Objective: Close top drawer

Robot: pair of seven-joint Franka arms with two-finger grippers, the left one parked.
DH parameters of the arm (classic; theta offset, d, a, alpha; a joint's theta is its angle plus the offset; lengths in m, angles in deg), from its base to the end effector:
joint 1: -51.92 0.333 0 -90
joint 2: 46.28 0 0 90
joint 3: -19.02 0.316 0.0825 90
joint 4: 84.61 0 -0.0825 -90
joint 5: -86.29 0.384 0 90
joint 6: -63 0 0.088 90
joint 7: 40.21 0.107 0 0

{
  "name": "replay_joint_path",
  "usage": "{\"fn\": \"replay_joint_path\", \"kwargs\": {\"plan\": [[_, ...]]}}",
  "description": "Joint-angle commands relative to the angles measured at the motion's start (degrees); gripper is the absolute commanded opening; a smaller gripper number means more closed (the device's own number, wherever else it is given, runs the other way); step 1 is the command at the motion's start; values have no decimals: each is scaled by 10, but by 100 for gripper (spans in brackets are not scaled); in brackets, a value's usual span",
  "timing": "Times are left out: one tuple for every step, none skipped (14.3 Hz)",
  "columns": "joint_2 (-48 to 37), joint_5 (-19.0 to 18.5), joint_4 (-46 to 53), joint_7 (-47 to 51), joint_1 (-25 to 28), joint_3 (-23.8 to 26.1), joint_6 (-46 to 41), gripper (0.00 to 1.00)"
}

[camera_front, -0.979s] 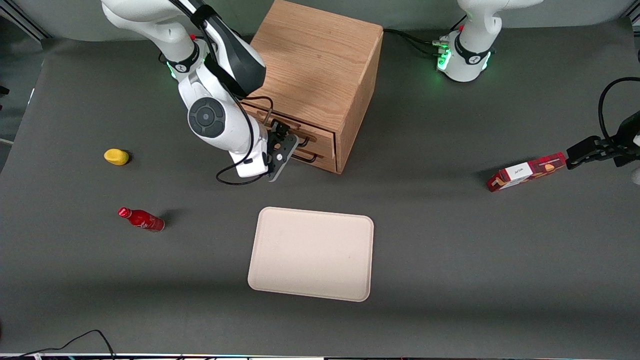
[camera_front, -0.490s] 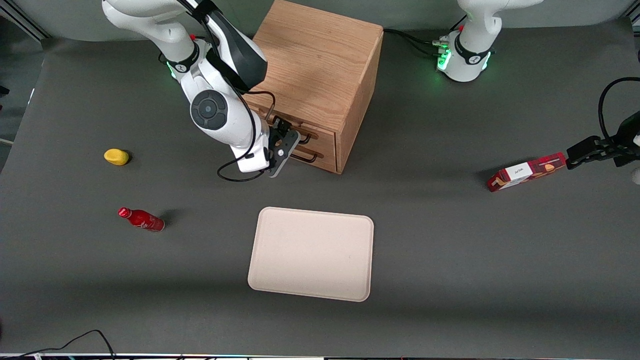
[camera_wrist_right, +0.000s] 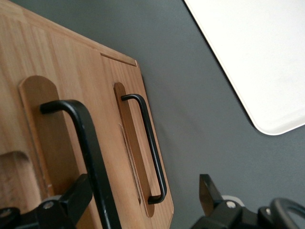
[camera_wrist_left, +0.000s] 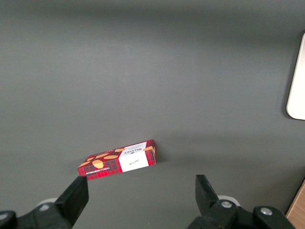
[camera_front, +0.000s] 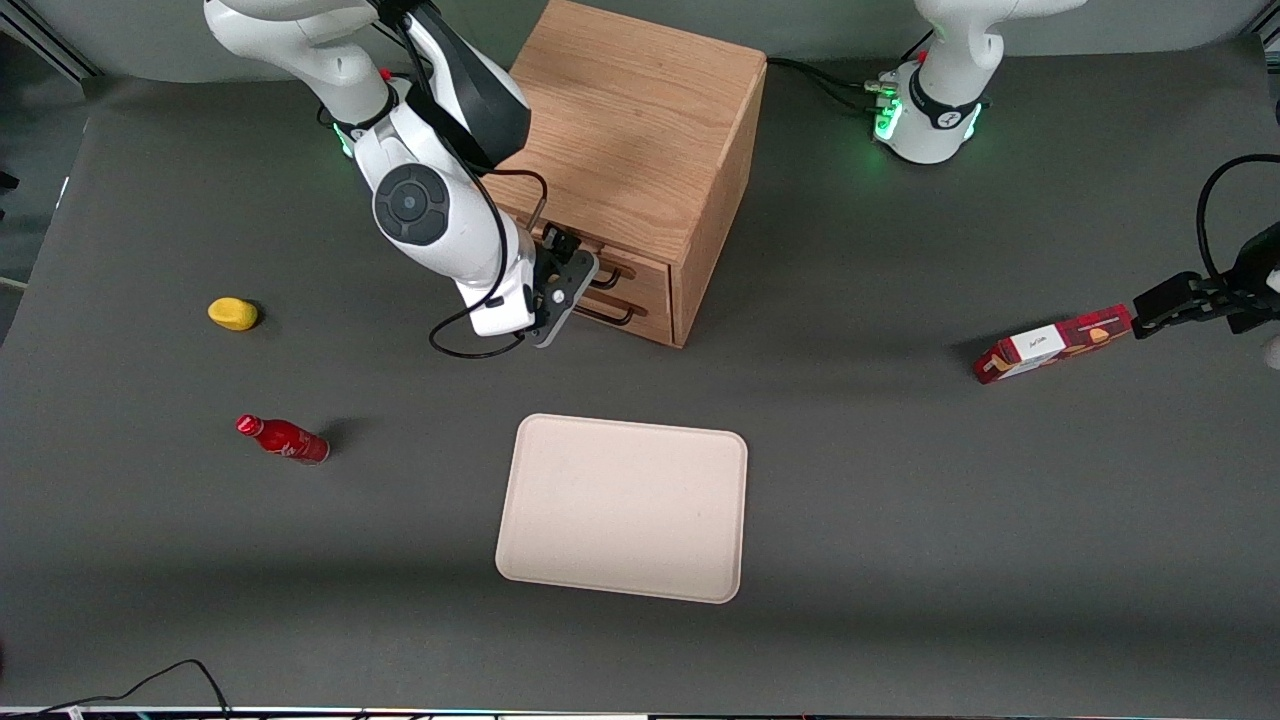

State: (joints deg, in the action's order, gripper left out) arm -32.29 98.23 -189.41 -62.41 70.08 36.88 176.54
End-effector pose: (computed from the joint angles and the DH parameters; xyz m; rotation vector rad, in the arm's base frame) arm 0.4922 0.3612 0.4013 -2.5874 -1.2802 0.1644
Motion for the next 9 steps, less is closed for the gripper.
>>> {"fn": "replay_joint_path", "kwargs": {"plan": [[-20,2,17,14,-12,10,-49,100],[-21,4,29,14,-12,6,-65,100],[-26,15,35,14,-14,4,-73,100],[-32,27,39,13,-19,3,-77,100],[-36,33,46,14,-23,-4,-82,100],[-41,42,56,15,-24,-9,-94,100],[-49,57,62,18,-30,-21,-103,100],[-60,70,65,19,-39,-33,-106,100],[-73,74,65,22,-47,-45,-106,100]]}}
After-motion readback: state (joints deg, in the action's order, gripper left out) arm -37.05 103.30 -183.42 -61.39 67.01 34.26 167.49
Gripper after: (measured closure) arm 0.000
